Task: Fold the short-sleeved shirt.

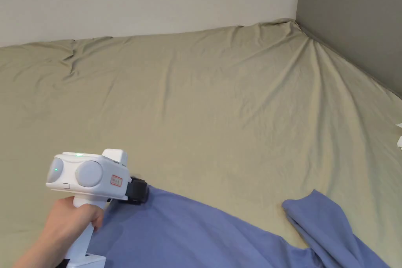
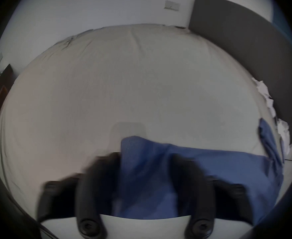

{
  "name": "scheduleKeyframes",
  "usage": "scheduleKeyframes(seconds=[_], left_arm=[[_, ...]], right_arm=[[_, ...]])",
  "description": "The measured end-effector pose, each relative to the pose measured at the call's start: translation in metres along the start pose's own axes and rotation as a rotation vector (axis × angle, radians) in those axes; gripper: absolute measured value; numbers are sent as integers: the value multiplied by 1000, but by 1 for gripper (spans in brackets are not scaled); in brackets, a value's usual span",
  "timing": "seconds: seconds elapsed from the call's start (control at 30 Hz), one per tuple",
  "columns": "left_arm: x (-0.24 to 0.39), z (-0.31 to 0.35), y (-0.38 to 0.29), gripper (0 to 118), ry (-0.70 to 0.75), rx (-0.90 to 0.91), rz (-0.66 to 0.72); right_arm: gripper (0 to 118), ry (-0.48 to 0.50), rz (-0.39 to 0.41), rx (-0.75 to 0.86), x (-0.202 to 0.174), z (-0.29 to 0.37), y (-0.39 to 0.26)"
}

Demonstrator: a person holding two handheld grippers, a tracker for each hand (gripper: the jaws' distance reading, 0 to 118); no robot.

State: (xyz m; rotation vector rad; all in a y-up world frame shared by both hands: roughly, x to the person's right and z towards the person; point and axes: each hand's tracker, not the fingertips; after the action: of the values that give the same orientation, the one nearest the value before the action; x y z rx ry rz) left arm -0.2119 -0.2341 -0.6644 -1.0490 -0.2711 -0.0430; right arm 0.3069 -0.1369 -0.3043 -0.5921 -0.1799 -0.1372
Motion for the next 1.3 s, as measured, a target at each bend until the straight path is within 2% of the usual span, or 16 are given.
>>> scheduleKeyframes(seconds=[0.07,0.13,0.37,0.53,0.63,0.67,0.7,0.73,0.77,0.83,0.93,1.07,1.13,1.17,1.27,1.3], left_arm=[[-1,20,-2,2,-58,74,79],[-3,30,-7,2,-100,179,110],[10,61,-22,2,-102,185,101],[2,71,-28,2,-120,208,116],[1,78,-31,2,-104,211,120],[-1,79,-33,2,-104,210,123],[-2,81,-36,2,-105,214,126],[-5,81,-33,2,-104,215,133],[-6,82,-36,2,-105,212,138],[-6,84,-42,2,-97,214,137],[-8,88,-48,2,-102,213,134],[-16,84,-52,2,-96,205,139],[-23,80,-52,2,-95,197,143],[-25,81,-54,2,-95,196,145],[-22,86,-57,2,-99,204,153],[-21,88,-58,2,-100,212,164]], right_arm=[[0,4,0,5,0,0,-1],[0,7,-3,2,-1,-2,-3],[0,43,36,-6,-6,-32,-1],[0,112,5,-18,-21,-70,25],[4,100,51,-21,-20,-103,27],[27,130,53,-62,-15,-117,29],[69,120,38,-95,-11,-128,29],[100,124,2,-119,-7,-138,28],[108,103,12,-189,-2,-151,26],[105,55,62,-289,1,-163,18],[79,65,150,-351,3,-169,-12],[78,149,199,-467,-13,-165,-32],[40,151,187,-451,-20,-153,-37],[1,204,199,-397,-21,-146,-37],[2,199,260,-371,-34,-133,-27],[2,212,239,-331,-36,-129,-25]])
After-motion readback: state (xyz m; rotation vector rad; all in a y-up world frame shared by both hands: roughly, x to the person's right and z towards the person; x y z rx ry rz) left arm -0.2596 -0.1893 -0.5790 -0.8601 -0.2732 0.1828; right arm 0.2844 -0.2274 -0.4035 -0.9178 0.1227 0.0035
